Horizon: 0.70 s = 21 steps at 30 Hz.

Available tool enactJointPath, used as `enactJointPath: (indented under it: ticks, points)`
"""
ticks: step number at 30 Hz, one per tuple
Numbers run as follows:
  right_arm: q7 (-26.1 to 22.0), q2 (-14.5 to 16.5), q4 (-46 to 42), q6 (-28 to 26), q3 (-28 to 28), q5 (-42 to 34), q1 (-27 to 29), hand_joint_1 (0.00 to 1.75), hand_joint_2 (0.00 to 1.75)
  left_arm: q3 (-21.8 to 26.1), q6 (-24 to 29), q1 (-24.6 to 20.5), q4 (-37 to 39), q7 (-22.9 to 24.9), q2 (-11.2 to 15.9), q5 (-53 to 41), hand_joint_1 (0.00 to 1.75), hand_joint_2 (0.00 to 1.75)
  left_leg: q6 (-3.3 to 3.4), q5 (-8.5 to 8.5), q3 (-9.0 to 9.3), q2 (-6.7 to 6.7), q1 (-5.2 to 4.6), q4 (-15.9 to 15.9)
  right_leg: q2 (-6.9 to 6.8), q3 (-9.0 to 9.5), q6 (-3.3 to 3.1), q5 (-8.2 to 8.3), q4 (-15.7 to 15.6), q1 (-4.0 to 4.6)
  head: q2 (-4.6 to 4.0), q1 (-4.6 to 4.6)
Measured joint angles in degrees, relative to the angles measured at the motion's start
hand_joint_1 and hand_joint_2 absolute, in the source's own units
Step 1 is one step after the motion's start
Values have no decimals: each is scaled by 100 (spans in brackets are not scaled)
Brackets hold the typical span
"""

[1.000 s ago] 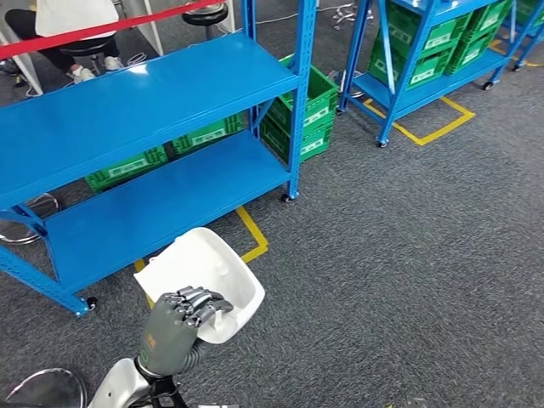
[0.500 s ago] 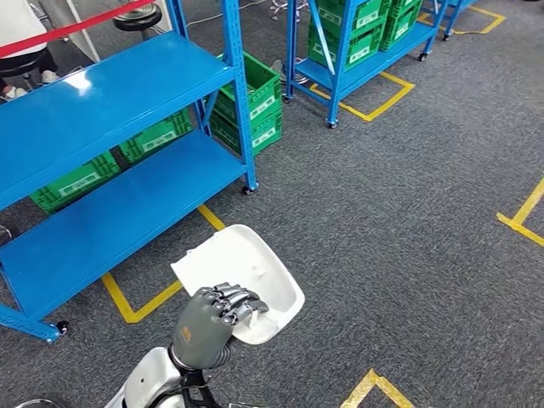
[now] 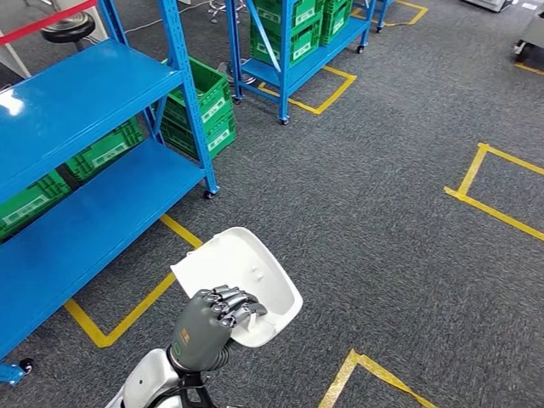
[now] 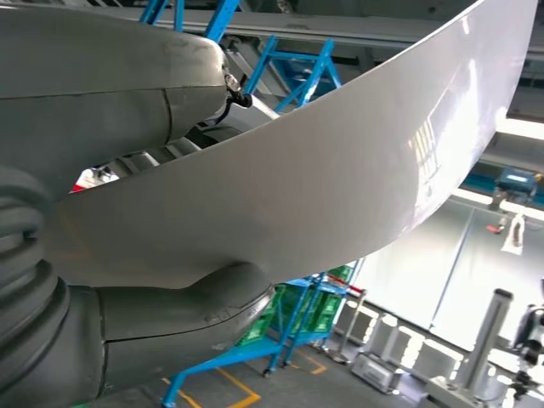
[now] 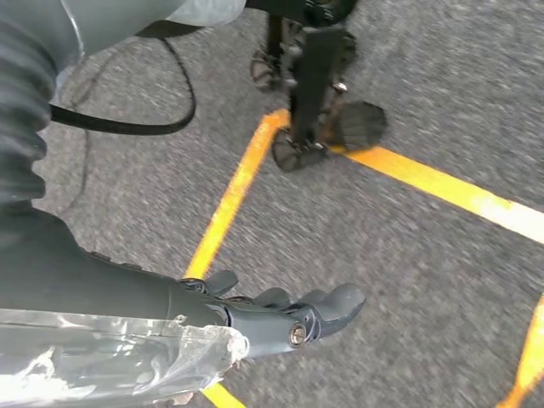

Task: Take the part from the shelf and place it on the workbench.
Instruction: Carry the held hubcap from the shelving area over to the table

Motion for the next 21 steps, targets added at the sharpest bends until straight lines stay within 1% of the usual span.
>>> enactJointPath:
  ticks: [1,2,3,4,5,6,7,8,9,10,11,12,13,14,15,16,17,18,19,20,21]
  points:
    - [2,-7,0,7,-13,46,11,0,175,2,-3,2,0,-19,-9,10,175,175,28,14,-4,66,3,-10,-139,-85,28,-113,168,6,0,18]
    - [2,-12,0,16,-32,94,9,0,175,5,-7,6,0,-35,-15,21,175,175,48,23,-6,142,-3,-15,-313,-219,52,-295,475,10,0,36]
    - [0,-15,0,25,-54,138,-2,0,175,9,-9,14,0,-47,-20,31,175,175,63,28,-12,219,-16,-14,-466,-389,78,-509,879,12,0,55]
    - [-2,-17,0,37,-76,177,-14,0,175,11,-13,20,1,-54,-21,42,175,175,71,32,-19,303,-28,-13,-543,-551,96,-690,1278,6,0,56]
    - [-4,-17,0,47,-97,214,-17,0,175,14,-15,24,1,-60,-22,49,175,175,74,35,-25,386,-35,-12,-578,-650,108,-792,1558,-1,0,55]
    - [-5,-17,0,55,-117,252,-11,0,175,14,-16,25,1,-65,-22,57,175,175,74,38,-28,460,-39,-11,-596,-639,114,-785,1619,-7,0,56]
    - [-5,-17,0,60,-137,293,-2,0,175,14,-17,25,2,-69,-23,65,175,175,72,40,-27,528,-40,-10,-619,-496,116,-672,1422,-13,0,56]
    - [-6,-17,-1,62,-155,332,3,0,175,15,-17,24,1,-73,-23,69,175,175,64,40,-20,591,-40,-9,-678,-252,118,-499,1038,-16,0,56]
    - [-6,-16,-1,65,-167,366,-5,0,175,15,-16,26,1,-76,-22,74,175,175,47,39,-13,650,-48,-7,-787,3,114,-367,605,-5,0,57]
    - [-7,-14,-2,68,-174,396,-20,0,175,16,-13,27,1,-78,-16,77,175,175,22,36,-8,704,-61,1,-867,206,89,-258,247,4,0,52]
    - [-7,-13,-2,71,-177,418,-39,0,175,17,-8,29,0,-79,-8,83,175,175,-9,38,-8,750,-74,6,-918,312,54,-211,43,16,0,48]
    - [-7,-11,-1,73,-178,444,-55,0,175,17,1,37,0,-78,5,91,175,175,-40,45,-12,793,-87,10,-919,326,8,-210,-19,32,0,43]
    - [-7,-10,-1,75,-178,483,-62,0,175,20,20,53,-3,-70,23,112,175,175,-68,52,-16,839,-88,13,-851,301,-45,-184,-13,35,0,38]
    - [-5,-9,0,74,-179,537,-65,0,175,26,51,81,-13,-53,46,144,175,175,-103,47,-21,850,-78,14,-797,278,-92,-168,-10,34,0,39]
    - [-2,4,0,71,-177,612,-71,0,175,42,101,128,-36,-27,88,191,175,175,-136,-2,-39,783,-68,56,-742,259,-137,-147,-15,30,0,39]
    - [2,19,0,63,-172,693,-86,0,175,68,164,191,-74,4,143,247,175,175,-163,-113,-95,666,-59,186,-683,241,-181,-122,-25,22,0,38]
    - [7,39,0,51,-167,767,-113,0,175,101,225,262,-120,31,211,302,175,175,-184,-288,-205,517,-53,435,-623,222,-218,-98,-35,15,0,32]
    - [11,63,0,36,-161,826,-145,0,175,139,272,336,-164,50,285,348,175,175,-189,-502,-373,385,-54,811,-556,196,-245,-80,-35,18,0,27]
    - [15,81,0,22,-156,860,-175,0,175,175,298,403,-199,59,357,379,175,175,-185,-697,-567,321,-58,1226,-487,170,-265,-64,-35,24,0,21]
    - [20,102,0,10,-152,885,-195,0,175,208,308,459,-224,65,421,400,175,175,-175,-813,-724,294,-63,1556,-417,148,-277,-48,-34,32,0,19]
    - [29,121,0,2,-144,917,-206,0,175,239,310,505,-245,74,475,415,175,175,-159,-818,-800,283,-69,1710,-349,130,-281,-32,-33,40,0,19]
